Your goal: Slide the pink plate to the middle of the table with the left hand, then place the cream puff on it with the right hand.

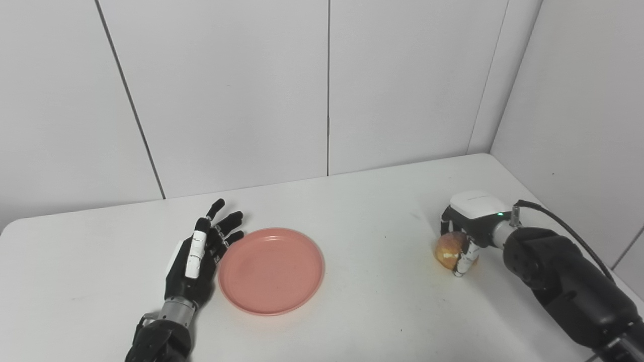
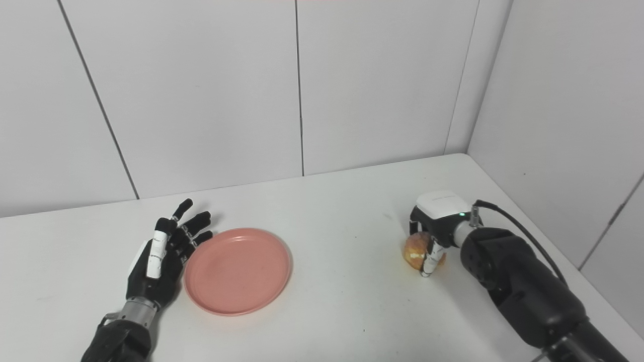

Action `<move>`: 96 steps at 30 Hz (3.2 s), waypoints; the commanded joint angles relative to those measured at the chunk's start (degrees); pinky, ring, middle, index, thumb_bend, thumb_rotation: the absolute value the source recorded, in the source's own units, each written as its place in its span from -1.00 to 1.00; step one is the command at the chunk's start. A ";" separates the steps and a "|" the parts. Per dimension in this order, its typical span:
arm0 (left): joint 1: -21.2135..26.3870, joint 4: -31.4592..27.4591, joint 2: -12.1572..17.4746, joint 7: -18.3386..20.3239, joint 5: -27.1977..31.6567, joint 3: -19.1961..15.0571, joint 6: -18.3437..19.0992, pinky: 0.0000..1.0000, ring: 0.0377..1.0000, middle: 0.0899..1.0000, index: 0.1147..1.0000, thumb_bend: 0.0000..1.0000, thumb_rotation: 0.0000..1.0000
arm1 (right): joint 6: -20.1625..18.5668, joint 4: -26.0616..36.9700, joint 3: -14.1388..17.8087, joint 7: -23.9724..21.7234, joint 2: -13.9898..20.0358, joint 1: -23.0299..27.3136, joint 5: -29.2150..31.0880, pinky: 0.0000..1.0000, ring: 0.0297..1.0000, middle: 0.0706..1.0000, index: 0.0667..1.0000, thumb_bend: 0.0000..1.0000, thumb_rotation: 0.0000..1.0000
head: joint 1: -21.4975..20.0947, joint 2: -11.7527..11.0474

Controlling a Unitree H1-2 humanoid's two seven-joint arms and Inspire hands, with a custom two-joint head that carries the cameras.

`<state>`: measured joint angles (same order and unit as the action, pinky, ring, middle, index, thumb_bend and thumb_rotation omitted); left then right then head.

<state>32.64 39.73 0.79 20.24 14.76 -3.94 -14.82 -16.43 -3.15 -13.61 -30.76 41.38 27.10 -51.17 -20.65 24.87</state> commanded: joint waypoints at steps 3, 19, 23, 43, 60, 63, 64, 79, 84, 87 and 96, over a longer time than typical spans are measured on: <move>-5.82 2.49 -1.38 0.76 0.30 0.55 0.37 0.64 0.74 0.56 0.79 0.68 0.66 | -0.27 2.47 0.54 -0.20 1.88 1.10 -0.65 -0.52 -0.39 -0.23 -0.08 0.06 -1.00 | 0.20 0.01; -6.09 1.98 -2.68 -1.35 -1.09 0.96 0.38 0.59 0.72 0.55 0.75 0.72 0.66 | -0.30 13.91 2.93 -1.32 0.86 0.65 0.60 -0.35 -0.21 -0.10 -0.05 0.04 -1.00 | 3.63 0.35; -6.47 1.66 -3.15 -1.60 -1.83 1.44 0.11 0.59 0.71 0.55 0.76 0.71 0.68 | 0.84 17.03 3.69 0.36 -1.32 -0.18 2.27 -0.45 -0.26 -0.15 -0.01 0.03 -1.00 | 5.12 0.29; -6.86 0.40 -6.22 -5.21 -4.43 2.84 0.55 0.54 0.65 0.48 0.73 0.80 0.62 | 5.41 21.40 0.99 -1.41 -4.94 4.77 3.58 -0.44 -0.25 -0.14 -0.02 0.04 -1.00 | 16.22 1.66; -6.06 1.61 -8.15 -6.37 -5.22 4.02 -0.45 0.49 0.65 0.54 0.73 0.78 0.61 | 3.77 20.21 -1.43 -2.63 -14.45 10.25 6.03 -0.52 -0.29 -0.14 0.00 0.03 -1.00 | 20.37 1.30; -6.11 1.39 -8.32 -6.67 -5.33 4.01 -0.31 0.52 0.67 0.51 0.74 0.76 0.63 | 3.85 19.12 -2.30 -2.33 -16.79 10.63 5.67 -0.48 -0.26 -0.11 -0.02 0.03 -1.00 | 20.38 1.15; -6.14 1.31 -8.34 -6.76 -5.38 4.01 -0.29 0.53 0.67 0.51 0.74 0.76 0.64 | 4.03 18.76 -2.65 -2.20 -17.35 10.71 5.28 -0.28 -0.20 -0.09 -0.07 0.04 -1.00 | 20.38 1.15; -6.56 0.07 -7.82 -6.37 -5.35 3.65 0.48 0.54 0.70 0.57 0.74 0.81 0.59 | 4.29 11.11 -6.36 -1.65 -21.70 11.38 4.69 -0.54 -0.28 -0.13 -0.01 0.03 -1.00 | 20.52 1.40; -6.63 -0.08 -7.78 -6.39 -5.43 3.65 0.46 0.54 0.70 0.56 0.73 0.79 0.60 | 4.47 8.24 -7.31 -1.53 -21.65 11.99 4.33 -0.55 -0.29 -0.15 0.00 0.03 -1.00 | 20.44 1.56; -6.49 0.21 -7.70 -6.22 -5.39 3.62 0.31 0.53 0.69 0.56 0.74 0.77 0.60 | 4.48 6.62 -7.65 -1.13 -21.70 12.23 4.18 -0.60 -0.31 -0.19 0.00 0.03 -1.00 | 20.38 1.59; -6.32 0.03 -7.86 -6.37 -5.58 3.83 0.63 0.50 0.67 0.54 0.74 0.81 0.60 | 5.61 3.19 -8.82 0.03 -22.33 12.13 4.94 -0.49 -0.26 -0.14 -0.01 0.03 -1.00 | 20.21 1.83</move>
<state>31.12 36.63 -6.50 13.43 8.65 -0.39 -14.43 -12.44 -0.45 -22.66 -32.45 19.32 36.72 -46.36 -0.53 26.63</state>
